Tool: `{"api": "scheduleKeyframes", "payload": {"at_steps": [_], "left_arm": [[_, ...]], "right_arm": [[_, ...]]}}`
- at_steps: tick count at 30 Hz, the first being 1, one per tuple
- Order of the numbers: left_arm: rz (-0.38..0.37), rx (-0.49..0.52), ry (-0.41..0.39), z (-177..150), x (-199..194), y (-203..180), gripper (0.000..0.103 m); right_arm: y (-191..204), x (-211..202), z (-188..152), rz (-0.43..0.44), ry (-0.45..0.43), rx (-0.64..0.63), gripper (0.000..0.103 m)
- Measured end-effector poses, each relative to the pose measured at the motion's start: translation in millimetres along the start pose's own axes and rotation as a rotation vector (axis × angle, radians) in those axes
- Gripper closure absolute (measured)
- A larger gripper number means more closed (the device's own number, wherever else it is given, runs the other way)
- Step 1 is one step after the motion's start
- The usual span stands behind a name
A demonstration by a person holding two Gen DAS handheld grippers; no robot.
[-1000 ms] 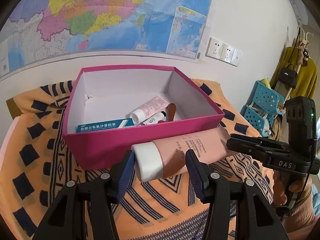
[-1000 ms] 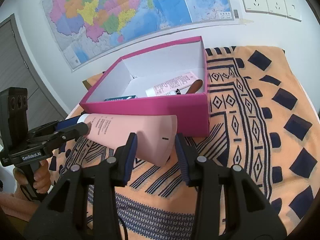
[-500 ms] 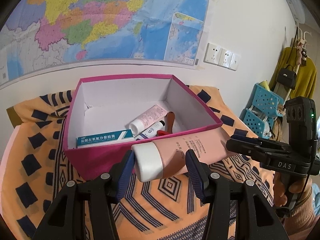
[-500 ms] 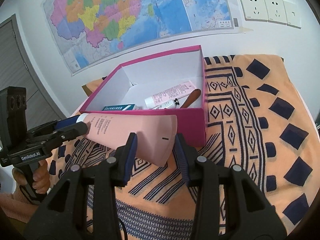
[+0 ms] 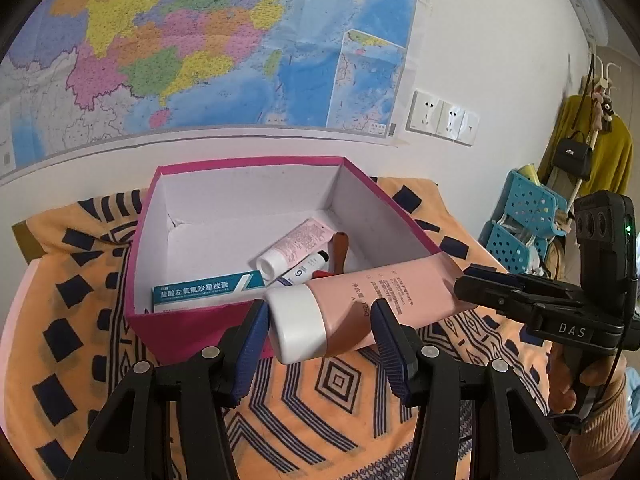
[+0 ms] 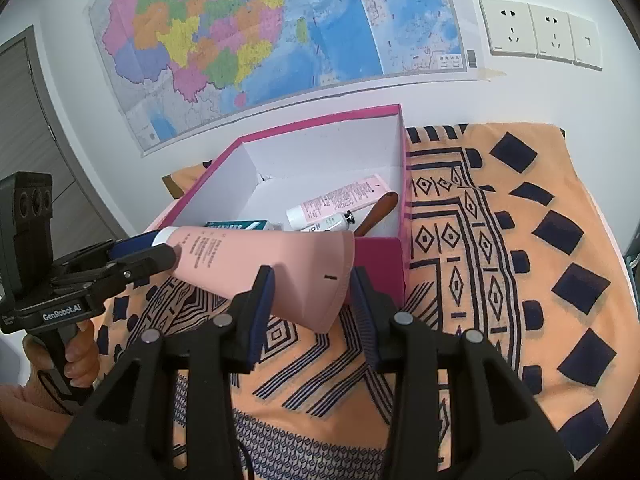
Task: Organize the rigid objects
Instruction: 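Lift the large pink tube with the right gripper over the pink box, then lower the large pink tube into the pink box with the right gripper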
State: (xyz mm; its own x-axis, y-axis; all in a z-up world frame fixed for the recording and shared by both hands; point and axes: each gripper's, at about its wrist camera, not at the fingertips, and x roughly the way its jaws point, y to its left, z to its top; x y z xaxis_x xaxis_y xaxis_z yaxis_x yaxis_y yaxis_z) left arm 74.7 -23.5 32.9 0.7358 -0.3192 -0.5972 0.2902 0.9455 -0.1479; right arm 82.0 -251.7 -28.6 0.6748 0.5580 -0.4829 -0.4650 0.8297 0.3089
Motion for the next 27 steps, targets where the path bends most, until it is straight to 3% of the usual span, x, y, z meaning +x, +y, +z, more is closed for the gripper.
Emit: {"api": "scheduleKeyframes", "payload": {"at_steps": [27], "left_arm": [[-0.004,-0.010,-0.006,13,9,1,0.050]], "right_arm": [[-8,3,18,-0.008,-0.018,-0.013,0.061]]}}
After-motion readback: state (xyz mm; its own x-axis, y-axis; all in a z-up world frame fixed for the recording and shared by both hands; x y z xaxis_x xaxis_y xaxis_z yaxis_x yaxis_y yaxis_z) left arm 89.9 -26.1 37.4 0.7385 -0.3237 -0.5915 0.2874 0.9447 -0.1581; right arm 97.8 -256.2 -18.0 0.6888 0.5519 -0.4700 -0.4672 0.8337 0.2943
